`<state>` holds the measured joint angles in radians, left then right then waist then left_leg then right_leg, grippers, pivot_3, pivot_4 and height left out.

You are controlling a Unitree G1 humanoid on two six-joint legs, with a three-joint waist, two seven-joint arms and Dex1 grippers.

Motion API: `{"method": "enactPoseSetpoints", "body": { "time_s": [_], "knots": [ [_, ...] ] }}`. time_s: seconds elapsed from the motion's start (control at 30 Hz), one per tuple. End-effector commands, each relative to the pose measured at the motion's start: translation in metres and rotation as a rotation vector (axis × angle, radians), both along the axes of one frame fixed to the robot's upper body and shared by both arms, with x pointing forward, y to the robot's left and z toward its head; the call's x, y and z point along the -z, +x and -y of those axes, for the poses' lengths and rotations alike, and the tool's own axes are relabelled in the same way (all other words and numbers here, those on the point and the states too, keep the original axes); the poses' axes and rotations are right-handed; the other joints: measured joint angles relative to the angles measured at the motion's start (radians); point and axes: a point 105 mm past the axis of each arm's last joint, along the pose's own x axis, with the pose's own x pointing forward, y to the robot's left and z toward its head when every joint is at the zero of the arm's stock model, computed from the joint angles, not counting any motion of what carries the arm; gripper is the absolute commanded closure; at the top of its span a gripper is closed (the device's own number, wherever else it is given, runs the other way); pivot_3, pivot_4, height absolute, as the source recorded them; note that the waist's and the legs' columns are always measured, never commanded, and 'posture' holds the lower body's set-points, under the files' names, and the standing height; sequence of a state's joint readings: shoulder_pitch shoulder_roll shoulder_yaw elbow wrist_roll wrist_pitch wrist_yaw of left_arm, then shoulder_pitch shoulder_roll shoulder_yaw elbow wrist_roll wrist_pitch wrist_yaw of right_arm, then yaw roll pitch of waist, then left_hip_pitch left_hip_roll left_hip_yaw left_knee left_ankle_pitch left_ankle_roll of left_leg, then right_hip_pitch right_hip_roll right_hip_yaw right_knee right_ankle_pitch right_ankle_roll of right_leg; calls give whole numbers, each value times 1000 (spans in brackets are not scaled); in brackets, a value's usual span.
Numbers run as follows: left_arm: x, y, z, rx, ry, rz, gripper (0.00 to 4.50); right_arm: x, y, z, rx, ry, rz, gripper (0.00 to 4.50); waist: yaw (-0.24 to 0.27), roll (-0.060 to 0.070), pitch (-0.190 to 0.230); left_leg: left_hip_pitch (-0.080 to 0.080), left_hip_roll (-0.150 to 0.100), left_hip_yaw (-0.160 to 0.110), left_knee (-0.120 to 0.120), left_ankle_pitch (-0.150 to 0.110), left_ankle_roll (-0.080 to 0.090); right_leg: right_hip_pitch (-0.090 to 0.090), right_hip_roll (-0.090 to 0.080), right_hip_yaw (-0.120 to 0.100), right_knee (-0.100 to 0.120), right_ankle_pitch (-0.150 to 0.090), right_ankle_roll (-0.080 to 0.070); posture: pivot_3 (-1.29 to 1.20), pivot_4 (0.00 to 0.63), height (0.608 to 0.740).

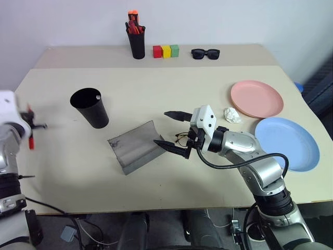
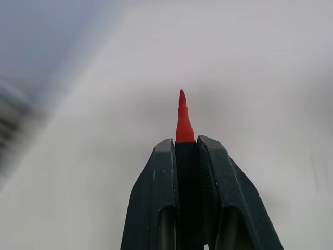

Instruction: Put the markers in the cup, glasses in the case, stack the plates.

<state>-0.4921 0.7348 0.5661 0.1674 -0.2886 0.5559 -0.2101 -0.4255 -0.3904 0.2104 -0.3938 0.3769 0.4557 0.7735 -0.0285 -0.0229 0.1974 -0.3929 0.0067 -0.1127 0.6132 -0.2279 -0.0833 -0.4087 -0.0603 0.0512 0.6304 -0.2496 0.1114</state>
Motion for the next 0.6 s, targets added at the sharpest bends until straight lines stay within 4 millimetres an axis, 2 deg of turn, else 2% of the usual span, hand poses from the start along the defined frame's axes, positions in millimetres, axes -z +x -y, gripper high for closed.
{"method": "enactPoseSetpoints", "body": {
  "time_s": [0.03, 0.1, 0.17, 0.27, 0.4, 0.6],
  "knots": [
    [-68, -5, 38, 139, 114, 301, 4467, -15, 2, -5, -12, 45, 61, 0, 9, 0, 0, 0, 0, 0, 0, 0, -1, 0, 0, 0, 0, 0, 0, 0, 150, 740],
    [-82, 0, 77, 269, 190, 361, 4467, -23, 11, -6, 31, 82, 90, 0, 10, 0, 0, 0, 0, 1, 0, 0, -1, 0, 0, 0, 0, 0, 0, 0, 150, 740],
    [-84, 4, 102, 350, 242, 382, 4467, -30, 18, -6, 62, 114, 106, 0, 10, 0, 0, 0, 0, 1, 0, 0, -1, 0, 0, 0, 0, 0, 0, 0, 150, 740],
    [-74, 14, 124, 415, 237, 393, 4467, -37, 23, -7, 87, 151, 116, 0, 9, 0, 0, 0, -1, 1, 0, 0, -1, 0, 0, 0, 0, 0, 0, 0, 150, 740],
    [-65, 21, 131, 419, 226, 403, 4467, -37, 22, -8, 95, 158, 117, 0, 2, 0, 0, 0, 0, 1, 0, 0, -1, 0, 1, 0, 1, 0, 0, 0, 150, 740],
    [-54, 27, 130, 407, 200, 411, 4467, -36, 20, -10, 103, 177, 108, 0, -10, 0, 0, 0, 0, 0, 0, 0, -1, 0, 1, 0, 1, 0, 0, 0, 150, 740]
  ]
}}
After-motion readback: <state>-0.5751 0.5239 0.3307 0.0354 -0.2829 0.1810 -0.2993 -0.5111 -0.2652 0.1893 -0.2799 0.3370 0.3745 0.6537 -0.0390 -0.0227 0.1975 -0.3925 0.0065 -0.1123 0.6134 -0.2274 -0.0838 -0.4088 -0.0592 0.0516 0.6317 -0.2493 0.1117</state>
